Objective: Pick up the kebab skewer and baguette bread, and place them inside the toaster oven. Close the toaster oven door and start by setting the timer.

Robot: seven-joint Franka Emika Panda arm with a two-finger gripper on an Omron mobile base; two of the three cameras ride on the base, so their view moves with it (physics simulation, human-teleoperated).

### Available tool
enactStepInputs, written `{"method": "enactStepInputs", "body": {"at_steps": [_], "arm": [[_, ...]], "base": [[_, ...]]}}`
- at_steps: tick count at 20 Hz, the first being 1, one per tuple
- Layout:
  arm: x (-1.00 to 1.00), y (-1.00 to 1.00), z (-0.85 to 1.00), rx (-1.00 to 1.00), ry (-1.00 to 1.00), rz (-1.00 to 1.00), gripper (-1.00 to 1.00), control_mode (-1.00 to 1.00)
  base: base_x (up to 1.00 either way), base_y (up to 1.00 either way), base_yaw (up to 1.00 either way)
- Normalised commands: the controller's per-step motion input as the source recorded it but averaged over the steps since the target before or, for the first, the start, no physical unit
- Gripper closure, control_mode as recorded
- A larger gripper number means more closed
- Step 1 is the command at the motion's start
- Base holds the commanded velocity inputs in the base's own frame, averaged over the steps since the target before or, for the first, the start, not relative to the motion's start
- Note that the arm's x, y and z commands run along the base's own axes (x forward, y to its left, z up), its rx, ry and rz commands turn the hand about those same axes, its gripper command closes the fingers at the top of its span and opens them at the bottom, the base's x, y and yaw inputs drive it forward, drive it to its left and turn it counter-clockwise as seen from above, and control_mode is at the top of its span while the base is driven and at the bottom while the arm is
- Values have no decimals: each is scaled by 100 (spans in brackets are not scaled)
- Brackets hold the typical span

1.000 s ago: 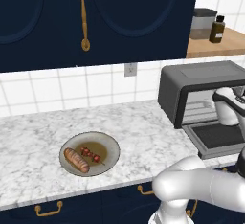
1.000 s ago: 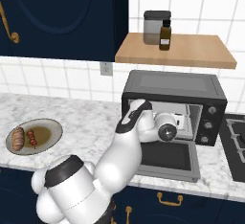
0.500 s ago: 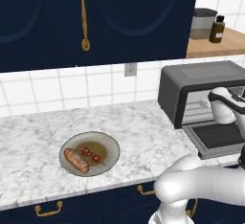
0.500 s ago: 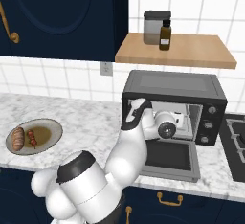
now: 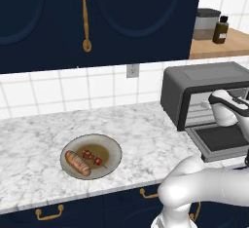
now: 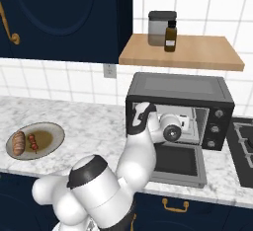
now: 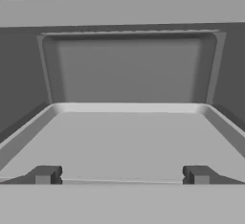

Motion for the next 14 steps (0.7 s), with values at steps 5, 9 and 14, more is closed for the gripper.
{"method": "enactStepInputs", "body": {"at_steps": [5, 9, 14], "arm": [[9, 0, 0, 0, 0, 0, -100, -100], [5, 0, 0, 0, 3, 0, -100, -100], [14, 0, 0, 0, 2, 0, -100, -100]], "base": [[0, 0, 0], [0, 0, 0], [0, 0, 0]]}}
